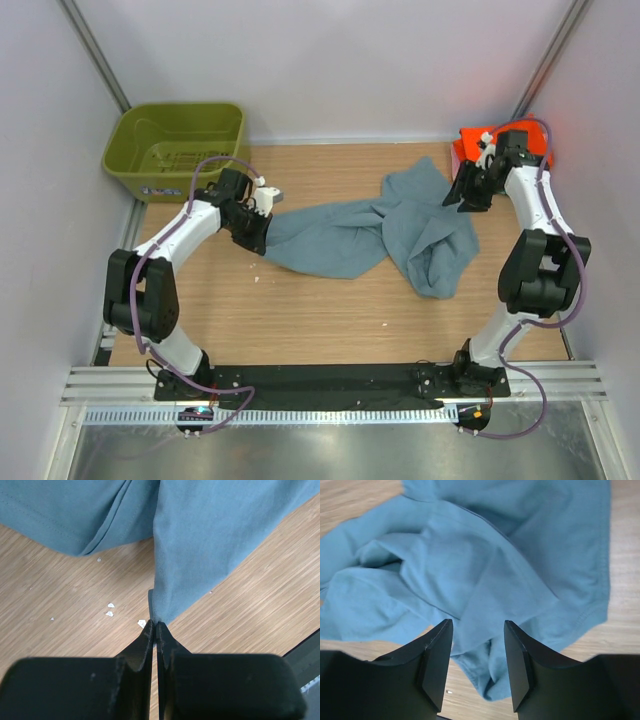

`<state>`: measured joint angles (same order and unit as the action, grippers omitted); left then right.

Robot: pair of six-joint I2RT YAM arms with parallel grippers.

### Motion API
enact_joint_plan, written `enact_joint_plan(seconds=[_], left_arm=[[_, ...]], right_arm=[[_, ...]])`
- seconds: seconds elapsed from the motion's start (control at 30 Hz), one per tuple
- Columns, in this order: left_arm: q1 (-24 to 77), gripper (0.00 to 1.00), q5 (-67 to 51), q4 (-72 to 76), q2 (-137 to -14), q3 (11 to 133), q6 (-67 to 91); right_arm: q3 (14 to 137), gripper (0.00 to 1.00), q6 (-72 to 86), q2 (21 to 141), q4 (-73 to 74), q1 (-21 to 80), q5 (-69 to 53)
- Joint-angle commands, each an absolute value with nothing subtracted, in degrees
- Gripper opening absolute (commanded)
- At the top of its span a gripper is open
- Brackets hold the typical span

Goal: Fold and stack the t-shirts
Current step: Flatten the tshirt out

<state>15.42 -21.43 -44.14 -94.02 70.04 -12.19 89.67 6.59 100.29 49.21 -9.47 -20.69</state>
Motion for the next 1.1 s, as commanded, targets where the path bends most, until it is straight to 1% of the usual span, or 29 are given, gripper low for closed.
enact_joint_plan(seconds=[0.0,0.23,0.43,0.77,0.83,0.9,0.93,0.97,1.0,1.07], left_arm=[[15.3,0.03,-21.3,-43.3,-93.5,70.3,-11.9],[14.4,0.03,-22.1,-43.7,-94.9,71.7,-11.2],[14.2,0.03,-22.1,-44.0,-95.6,72.2,-11.2],[14.2,0.04,-21.1,-44.2,-94.7,71.0,-11.3],[14.2,0.04,-20.9,-44.3,-94.7,70.9,-11.3],[14.2,0.03,-20.8,-44.4,-94.9,70.9,-11.4],[14.2,0.03,-20.8,-44.4,-95.0,70.9,-11.5],[14.2,0.03,-20.8,-44.5,-95.2,71.0,-11.4],[14.1,0.03,-20.8,-44.4,-95.3,71.0,-11.4],[14.1,0.04,-20.9,-44.5,-95.4,71.3,-11.4]], right_arm=[[86.9,0.51,7.8,100.8,49.4,-12.9,-19.3],[84.3,0.49,9.1,102.6,48.2,-17.7,-21.4],[85.1,0.49,9.4,105.7,47.1,-18.0,-22.9],[89.7,0.49,8.7,111.5,46.2,-18.0,-22.9],[90.6,0.46,8.7,112.2,45.8,-18.1,-23.5],[91.6,0.4,8.5,113.1,45.5,-18.1,-24.3],[91.8,0.36,8.5,113.3,45.4,-18.1,-25.1],[92.5,0.25,8.4,113.5,45.4,-18.0,-25.6],[92.7,0.2,8.3,113.6,45.6,-18.0,-25.8],[93.0,0.17,8.4,113.3,46.1,-18.1,-25.8]])
